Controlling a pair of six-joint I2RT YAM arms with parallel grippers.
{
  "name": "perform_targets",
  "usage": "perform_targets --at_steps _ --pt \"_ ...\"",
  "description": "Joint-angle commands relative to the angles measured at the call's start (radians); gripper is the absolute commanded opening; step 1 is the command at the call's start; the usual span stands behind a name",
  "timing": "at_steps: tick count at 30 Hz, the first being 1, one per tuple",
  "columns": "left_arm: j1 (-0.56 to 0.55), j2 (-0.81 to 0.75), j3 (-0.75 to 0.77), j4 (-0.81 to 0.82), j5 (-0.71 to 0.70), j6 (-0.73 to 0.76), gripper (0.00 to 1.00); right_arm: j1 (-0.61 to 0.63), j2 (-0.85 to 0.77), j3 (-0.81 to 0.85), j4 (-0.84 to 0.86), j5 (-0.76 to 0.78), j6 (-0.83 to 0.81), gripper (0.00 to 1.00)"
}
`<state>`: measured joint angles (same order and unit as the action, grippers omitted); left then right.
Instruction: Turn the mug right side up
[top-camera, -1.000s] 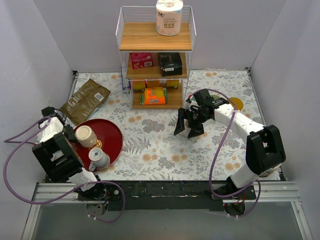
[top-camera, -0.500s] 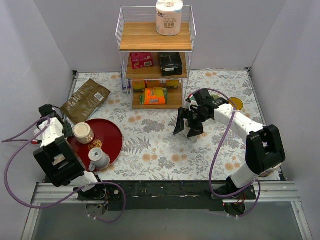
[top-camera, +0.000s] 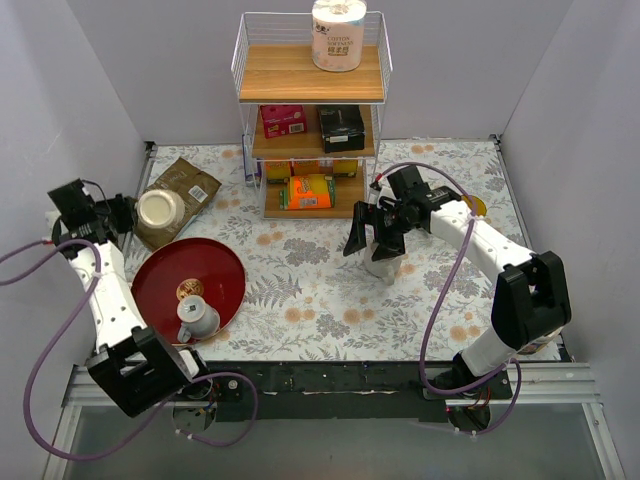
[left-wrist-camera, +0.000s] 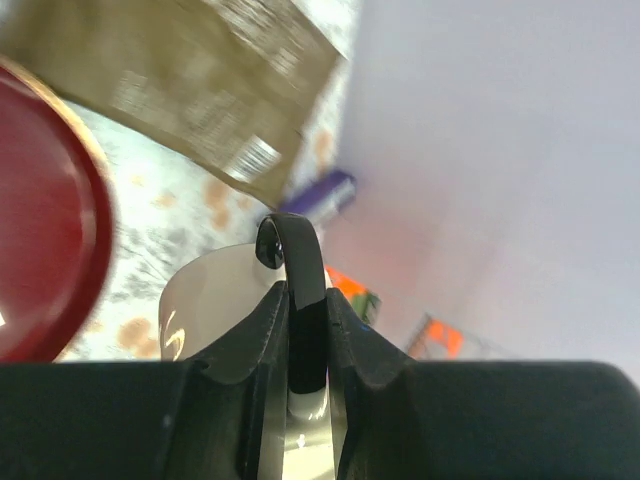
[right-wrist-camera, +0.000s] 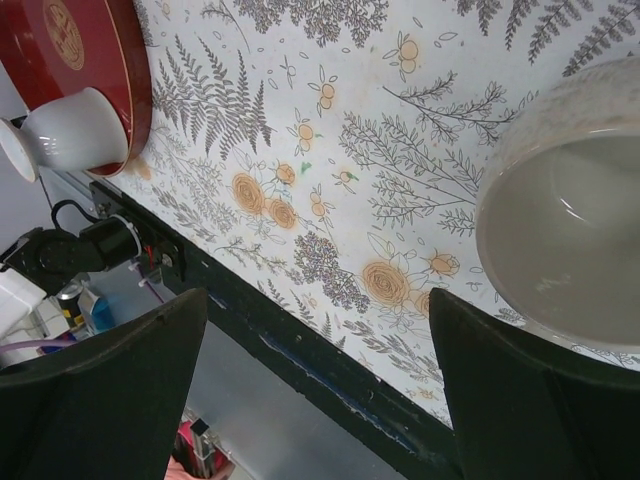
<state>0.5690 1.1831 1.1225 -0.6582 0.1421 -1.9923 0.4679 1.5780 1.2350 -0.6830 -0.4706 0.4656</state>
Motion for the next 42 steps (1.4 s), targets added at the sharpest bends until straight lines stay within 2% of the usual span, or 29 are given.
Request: perform_targets --at_steps 1,3,4,6,7,11,14,18,20,23,25,31,34,38,42 --pt "-0.142 0.052 0.213 0.153 0.255 -0.002 0.00 0.005 -0.044 0.083 -0.029 0.041 -0.039 0.99" --pt "-0.234 0.099 0.314 0.160 0.252 0.102 0.00 0.005 -0.049 0.119 -0.046 0.064 -0.051 0.99" --pt "-0.320 0.110 0.333 0.175 0.261 0.128 0.00 0.005 -0.056 0.132 -0.050 0.073 -0.051 0.98" --pt "-0.394 0.119 0.345 0.207 0.287 0.196 0.00 0.005 -0.068 0.152 -0.055 0.093 -0.047 0.99" --pt "-0.458 0.116 0.327 0.244 0.319 0.217 0.00 0.005 -0.087 0.165 -0.050 0.102 -0.042 0.98" --pt "-0.599 0.066 0.225 0.342 0.419 0.369 0.00 -0.005 -0.133 0.216 -0.044 0.151 -0.018 0.96" --pt "-0.693 -0.005 0.145 0.390 0.428 0.483 0.00 -0.018 -0.173 0.250 -0.046 0.185 0.004 0.94" --pt "-0.793 -0.045 0.099 0.396 0.494 0.578 0.00 -0.035 -0.219 0.274 -0.033 0.191 0.048 0.94" --pt "-0.882 -0.062 0.076 0.394 0.485 0.636 0.00 -0.037 -0.233 0.280 -0.023 0.175 0.061 0.94" --pt "-1.023 -0.074 0.043 0.399 0.423 0.699 0.00 -0.037 -0.233 0.294 -0.036 0.146 0.084 0.94" --pt "-1.125 -0.074 0.027 0.408 0.328 0.750 0.00 -0.037 -0.239 0.284 -0.041 0.144 0.099 0.93" --pt "-1.342 -0.033 0.010 0.468 0.058 0.832 0.00 -0.034 -0.282 0.207 -0.030 0.178 0.169 0.93" --pt "-1.434 0.016 0.029 0.479 -0.034 0.886 0.00 -0.029 -0.294 0.170 -0.041 0.182 0.205 0.91" --pt "-1.543 0.079 0.049 0.506 -0.269 0.972 0.00 -0.026 -0.314 0.103 -0.053 0.181 0.281 0.90" --pt "-1.635 0.138 0.057 0.554 -0.421 1.044 0.00 -0.026 -0.339 0.044 -0.043 0.185 0.385 0.89"
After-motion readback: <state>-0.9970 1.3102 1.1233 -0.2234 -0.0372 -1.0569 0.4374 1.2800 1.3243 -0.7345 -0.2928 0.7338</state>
